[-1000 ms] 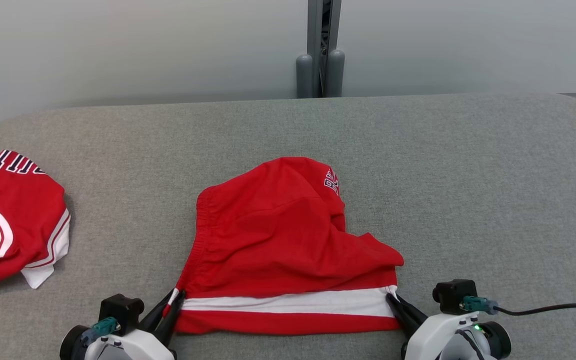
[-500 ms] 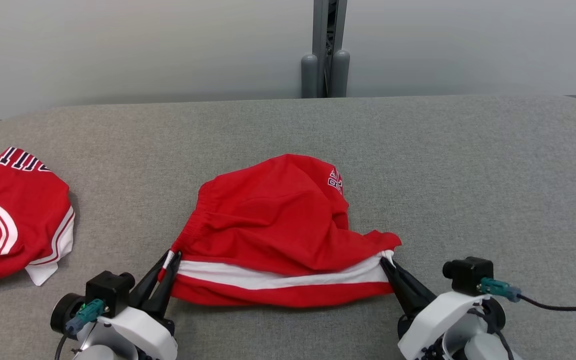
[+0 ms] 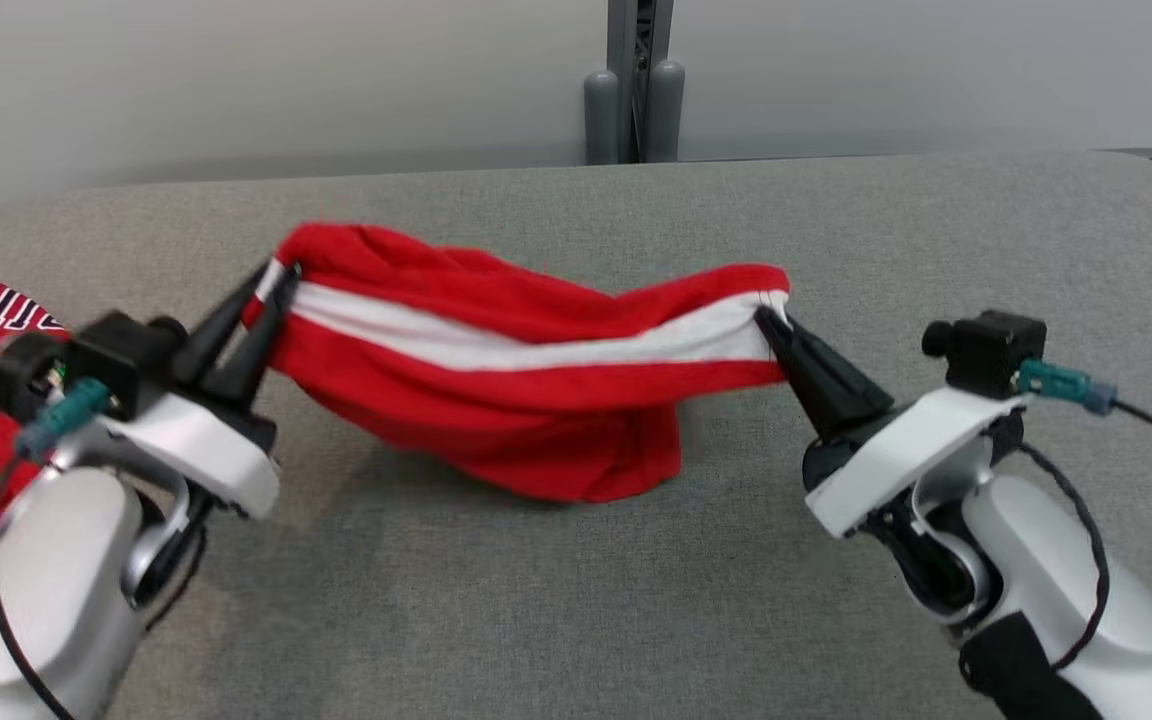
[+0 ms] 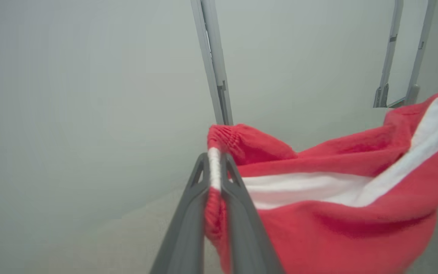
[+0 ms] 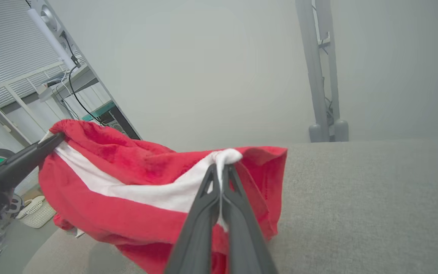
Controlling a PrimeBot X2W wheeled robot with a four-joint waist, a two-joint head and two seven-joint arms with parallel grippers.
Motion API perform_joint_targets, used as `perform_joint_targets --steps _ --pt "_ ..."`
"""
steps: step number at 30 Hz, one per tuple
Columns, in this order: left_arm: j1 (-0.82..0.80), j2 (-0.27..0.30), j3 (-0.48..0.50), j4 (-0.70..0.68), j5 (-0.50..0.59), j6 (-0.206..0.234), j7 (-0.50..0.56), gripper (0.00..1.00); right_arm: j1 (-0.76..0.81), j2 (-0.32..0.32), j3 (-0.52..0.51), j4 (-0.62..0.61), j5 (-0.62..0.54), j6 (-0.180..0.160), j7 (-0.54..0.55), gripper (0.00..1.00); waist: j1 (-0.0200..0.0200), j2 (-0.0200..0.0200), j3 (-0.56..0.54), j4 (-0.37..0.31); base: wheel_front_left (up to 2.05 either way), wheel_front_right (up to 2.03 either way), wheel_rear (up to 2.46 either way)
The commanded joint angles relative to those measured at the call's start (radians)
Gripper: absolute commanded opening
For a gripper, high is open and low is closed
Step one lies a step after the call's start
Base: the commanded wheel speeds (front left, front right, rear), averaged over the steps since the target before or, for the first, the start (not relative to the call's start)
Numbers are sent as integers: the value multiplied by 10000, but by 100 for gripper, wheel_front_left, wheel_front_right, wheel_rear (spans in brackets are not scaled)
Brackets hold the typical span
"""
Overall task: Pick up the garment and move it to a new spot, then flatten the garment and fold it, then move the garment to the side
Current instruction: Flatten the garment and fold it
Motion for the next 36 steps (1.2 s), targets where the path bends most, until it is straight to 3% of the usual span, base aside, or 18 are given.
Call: perform_joint_targets --steps 1,4,11,16,21,29,36 --pt "-692 108 56 -70 -304 -58 135 0 -628 -73 73 124 103 1 83 0 0 0 235 -83 0 0 0" --pt "-1431 375 -80 -57 -483 -59 344 0 -1345 -3 175 349 326 1 207 0 0 0 448 -148 0 0 0" --pt "-4289 1090 -709 444 -2026 -60 799 0 -4431 370 409 1693 1155 1 353 0 0 0 1364 -367 0 0 0" --pt "-6404 1578 -1173 1220 -2809 -60 1009 0 -6784 788 268 3114 1784 1 341 0 0 0 2278 -547 0 0 0" --pt "-8342 1706 -1409 2124 -3197 -60 837 0 -9012 1073 -93 4828 2043 -1 -263 0 0 0 3069 -699 0 0 0" --pt "-10737 1097 -1624 3670 -3464 -51 -24 0 -11545 1260 -222 7061 1547 -5 -1559 0 0 0 4004 -700 0 0 0" --pt "-10654 503 -2339 4334 -3850 -55 -529 0 -11576 1447 265 7303 1251 -2 -1819 0 0 0 4783 -563 0 0 0"
